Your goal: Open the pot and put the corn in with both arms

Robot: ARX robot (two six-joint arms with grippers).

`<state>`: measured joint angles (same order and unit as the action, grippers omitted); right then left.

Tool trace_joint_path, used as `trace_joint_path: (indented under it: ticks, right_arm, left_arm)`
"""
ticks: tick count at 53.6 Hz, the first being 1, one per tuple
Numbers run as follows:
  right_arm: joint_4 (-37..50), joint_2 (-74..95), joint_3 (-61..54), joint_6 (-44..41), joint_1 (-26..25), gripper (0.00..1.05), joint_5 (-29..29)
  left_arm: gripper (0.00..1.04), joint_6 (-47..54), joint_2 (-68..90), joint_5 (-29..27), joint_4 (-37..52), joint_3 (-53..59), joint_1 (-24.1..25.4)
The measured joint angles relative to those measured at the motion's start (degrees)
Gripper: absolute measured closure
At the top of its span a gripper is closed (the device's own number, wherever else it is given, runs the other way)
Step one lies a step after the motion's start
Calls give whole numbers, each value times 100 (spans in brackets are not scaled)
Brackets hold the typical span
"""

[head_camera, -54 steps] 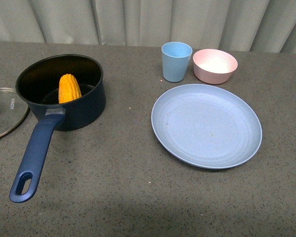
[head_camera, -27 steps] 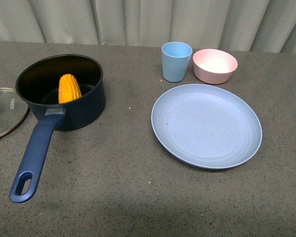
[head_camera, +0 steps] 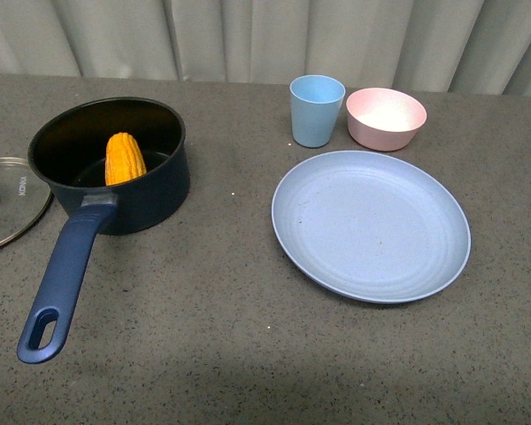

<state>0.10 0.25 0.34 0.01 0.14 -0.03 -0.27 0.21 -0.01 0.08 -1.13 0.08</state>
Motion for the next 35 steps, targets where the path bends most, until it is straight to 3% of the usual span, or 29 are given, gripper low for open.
trace_joint_path:
  ticks: [35]
  right_arm:
    - [0, 0, 0, 0, 0, 9, 0]
  left_arm:
    - [6, 0, 0, 0, 0, 0, 0]
